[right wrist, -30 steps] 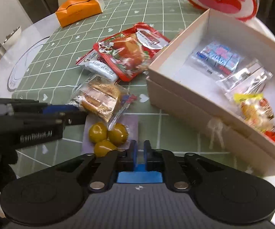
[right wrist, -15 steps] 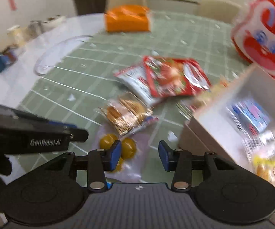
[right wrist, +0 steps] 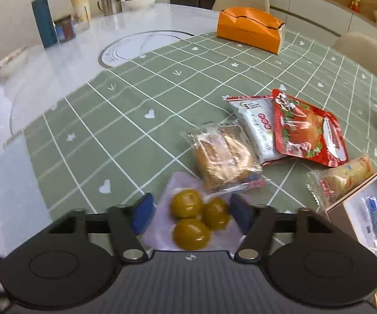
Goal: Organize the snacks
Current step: 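Move the left tool toward the blue packet while the right tool approaches the yellow-ball tray, then grasp the blue packet with the left tool while the right tool grasps the yellow-ball tray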
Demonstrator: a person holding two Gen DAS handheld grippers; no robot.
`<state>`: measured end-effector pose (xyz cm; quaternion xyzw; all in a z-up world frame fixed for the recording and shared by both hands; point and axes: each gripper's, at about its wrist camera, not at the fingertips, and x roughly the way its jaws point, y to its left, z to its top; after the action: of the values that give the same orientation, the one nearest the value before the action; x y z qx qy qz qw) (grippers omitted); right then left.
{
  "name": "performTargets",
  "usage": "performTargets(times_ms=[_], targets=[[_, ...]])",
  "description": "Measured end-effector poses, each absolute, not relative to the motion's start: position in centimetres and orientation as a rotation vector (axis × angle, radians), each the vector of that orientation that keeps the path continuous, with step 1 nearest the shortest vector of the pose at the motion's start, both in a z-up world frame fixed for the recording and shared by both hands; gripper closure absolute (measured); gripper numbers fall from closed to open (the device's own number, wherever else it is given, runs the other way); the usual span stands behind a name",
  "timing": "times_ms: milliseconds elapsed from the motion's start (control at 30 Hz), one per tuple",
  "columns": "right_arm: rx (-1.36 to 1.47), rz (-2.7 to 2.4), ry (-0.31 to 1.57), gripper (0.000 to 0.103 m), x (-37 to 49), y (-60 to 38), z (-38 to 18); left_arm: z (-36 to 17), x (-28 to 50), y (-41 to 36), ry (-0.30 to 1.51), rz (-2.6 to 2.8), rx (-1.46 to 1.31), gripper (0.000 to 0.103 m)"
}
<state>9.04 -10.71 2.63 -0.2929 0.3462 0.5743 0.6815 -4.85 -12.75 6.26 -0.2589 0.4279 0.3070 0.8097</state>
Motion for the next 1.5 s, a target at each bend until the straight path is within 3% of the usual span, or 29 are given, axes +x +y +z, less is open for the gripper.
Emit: performTargets(times_ms=[333, 600, 833, 1067, 1133, 1200, 1267, 1500], targets=[[-0.639, 1.311, 0.884, 0.053, 10.9, -12.6, 3.1, 6.0, -1.0, -15.9, 0.952, 0.515, -0.391, 0.081], [-0.639, 1.403, 0.845, 0.053, 13.5, -15.6, 4.5, 5.4, 0.3, -16.9, 0.976, 0.485, -0.408, 0.079], [-0.679, 1.487, 0.807, 0.053, 14.4, -17.2, 5.2, 4.2, 3.5, -21.2, 1.071, 0.501, -0.215, 0.074], [-0.632, 1.488, 0.833, 0.053, 14.7, -18.3, 5.3, 4.3, 2.0, -18.2, 1.094, 0.624, -0.203, 0.071], [-0.606, 1.486, 0.852, 0.053, 14.6, -18.2, 5.3, 4.4, 1.3, -16.8, 1.09, 0.628, -0.192, 0.064], [-0.584, 1.473, 0.864, 0.053, 14.3, -18.0, 5.2, 4.3, 0.5, -15.1, 1.082, 0.622, -0.189, 0.051], [-0.568, 1.444, 0.872, 0.053, 13.7, -17.6, 5.0, 4.2, -0.2, -13.5, 1.069, 0.595, -0.182, 0.047], [-0.492, 1.214, 0.979, 0.053, 11.4, -15.4, 3.4, 4.1, -2.1, -6.2, 1.043, 0.488, -0.136, 0.049]])
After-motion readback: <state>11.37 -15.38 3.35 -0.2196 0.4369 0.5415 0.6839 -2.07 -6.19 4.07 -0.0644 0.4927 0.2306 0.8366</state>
